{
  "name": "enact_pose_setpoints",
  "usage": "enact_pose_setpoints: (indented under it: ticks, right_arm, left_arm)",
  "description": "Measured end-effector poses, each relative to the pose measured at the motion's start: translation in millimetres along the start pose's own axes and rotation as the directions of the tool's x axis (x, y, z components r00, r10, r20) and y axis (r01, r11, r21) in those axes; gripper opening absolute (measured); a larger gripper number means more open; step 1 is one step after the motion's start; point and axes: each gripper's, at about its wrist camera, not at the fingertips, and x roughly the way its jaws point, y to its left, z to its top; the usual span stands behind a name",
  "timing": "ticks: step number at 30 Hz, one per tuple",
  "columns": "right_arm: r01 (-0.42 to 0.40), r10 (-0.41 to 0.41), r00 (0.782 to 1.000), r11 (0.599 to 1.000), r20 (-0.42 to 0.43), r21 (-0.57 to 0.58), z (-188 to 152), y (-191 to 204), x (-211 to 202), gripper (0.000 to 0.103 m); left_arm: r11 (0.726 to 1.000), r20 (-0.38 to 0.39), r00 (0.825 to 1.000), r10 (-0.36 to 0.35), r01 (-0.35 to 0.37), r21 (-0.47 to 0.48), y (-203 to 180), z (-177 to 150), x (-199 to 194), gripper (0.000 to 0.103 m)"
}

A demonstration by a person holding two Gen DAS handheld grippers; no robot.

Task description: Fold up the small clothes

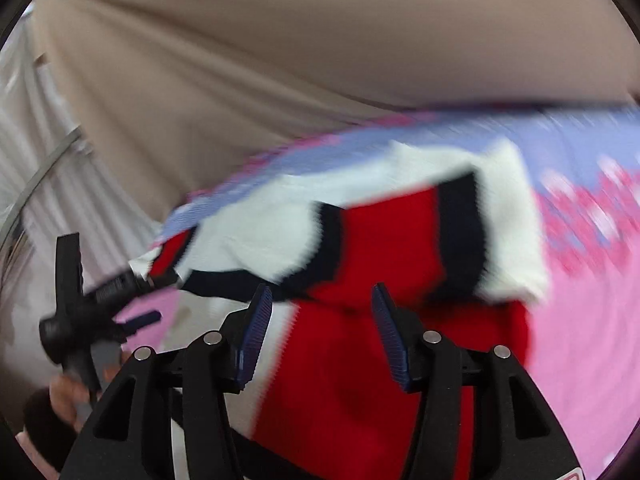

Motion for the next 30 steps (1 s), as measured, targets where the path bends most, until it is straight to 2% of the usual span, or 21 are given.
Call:
enact_pose_setpoints:
  ticks: [4, 5, 6, 7, 8, 9, 11, 12, 13, 15, 17, 18, 20, 21, 22, 24, 27, 28, 30]
  right_arm:
    - [0.003, 0.0, 1.0, 0.983, -0.016, 0.182, -2.4, -54.1, 4.9, 0.054]
    - [-0.002, 0.006, 1.0, 0.978, -0.017, 0.209, -4.2, -61.6, 7.6, 0.054]
    - [-0.008, 0.012, 1.0, 0.97, -0.014, 0.245, -4.8, -69.6, 11.1, 0.054]
    - [-0.025, 0.027, 1.0, 0.959, -0.005, 0.282, -4.2, -76.4, 14.3, 0.054]
    - [-0.044, 0.044, 0.999, 0.948, 0.008, 0.316, -4.3, -85.7, 15.7, 0.054]
    - [-0.058, 0.054, 0.998, 0.938, 0.021, 0.343, -2.5, -92.2, 15.7, 0.053]
    - [-0.075, 0.065, 0.997, 0.925, 0.038, 0.372, 1.7, -96.1, 18.8, 0.049]
    - [-0.077, 0.067, 0.997, 0.926, 0.041, 0.369, 4.3, -94.1, 18.9, 0.026]
    - [-0.086, 0.076, 0.996, 0.926, 0.043, 0.366, 6.2, -91.4, 18.2, 0.011]
    - [-0.128, 0.098, 0.99, 0.926, 0.102, 0.355, 10.0, -85.9, 1.0, 0.01]
    - [-0.159, 0.123, 0.984, 0.935, 0.132, 0.316, 10.0, -79.8, -6.7, 0.01]
    - [-0.137, 0.107, 0.987, 0.949, 0.118, 0.284, 7.8, -77.0, -3.9, 0.01]
    - [-0.029, 0.028, 1.0, 0.97, 0.011, 0.243, -4.7, -78.5, 21.4, 0.009]
    - [0.012, 0.0, 0.999, 0.965, -0.045, 0.263, -14.5, -85.3, 36.3, 0.009]
    - [0.003, 0.012, 0.999, 0.957, -0.048, 0.289, -20.1, -90.5, 41.1, 0.007]
    - [-0.011, 0.018, 1.0, 0.951, -0.023, 0.309, -23.5, -89.7, 28.4, 0.007]
    - [0.048, -0.052, 0.999, 0.967, 0.009, 0.252, -18.0, -74.1, -4.5, 0.008]
    - [0.069, -0.08, 0.996, 0.971, 0.041, 0.227, -14.7, -65.9, -20.5, 0.016]
    - [0.078, -0.093, 0.991, 0.984, 0.091, 0.162, -1.8, -47.1, -36.2, 0.017]
  left_arm:
    - [0.997, -0.042, 0.998, -0.039, 0.036, -0.072, -10.4, 15.2, 48.9, 0.095]
    - [0.997, -0.036, 0.999, -0.021, 0.018, -0.073, -13.9, 16.6, 53.9, 0.087]
    - [0.998, -0.013, 1.0, 0.013, -0.014, -0.055, -20.3, 18.2, 55.0, 0.071]
    - [0.999, -0.007, 1.0, -0.001, 0.0, -0.036, -23.5, 20.3, 55.7, 0.054]
    - [0.999, -0.02, 0.999, -0.028, 0.027, -0.018, -26.9, 23.4, 57.1, 0.02]
    - [0.999, -0.028, 0.998, -0.048, 0.048, -0.012, -29.0, 26.1, 56.1, 0.006]
    - [0.998, 0.018, 0.998, -0.054, 0.055, -0.018, -26.2, 31.1, 42.7, 0.006]
    - [0.998, 0.055, 0.996, -0.064, 0.066, -0.023, -22.3, 35.2, 29.9, 0.005]
    - [0.996, 0.074, 0.994, -0.078, 0.081, -0.025, -18.7, 38.1, 20.9, 0.005]
    - [0.996, 0.11, 0.991, -0.082, 0.085, -0.022, -9.6, 40.9, 3.6, 0.005]
    - [0.999, 0.115, 0.993, -0.04, 0.041, -0.003, 1.8, 38.6, 2.6, 0.005]
    - [1.0, 0.092, 0.996, -0.003, 0.003, 0.001, 9.9, 34.2, 14.0, 0.006]
    - [0.999, 0.017, 0.999, 0.035, -0.035, -0.028, 24.5, 23.9, 42.2, 0.005]
    - [0.999, 0.024, 1.0, 0.018, -0.017, -0.042, 31.7, 18.7, 45.0, 0.006]
    - [0.999, 0.047, 0.999, 0.016, -0.014, -0.032, 34.1, 18.4, 41.6, 0.006]
    - [1.0, 0.047, 0.999, 0.016, -0.015, -0.017, 33.9, 16.6, 39.8, 0.007]
    - [1.0, 0.036, 0.999, 0.0, 0.0, -0.022, 37.3, 21.1, 42.8, 0.008]
    - [1.0, 0.034, 0.999, -0.005, 0.006, -0.021, 38.5, 22.1, 42.1, 0.008]
    - [1.0, 0.034, 0.999, -0.011, 0.011, -0.014, 40.0, 22.2, 43.6, 0.009]
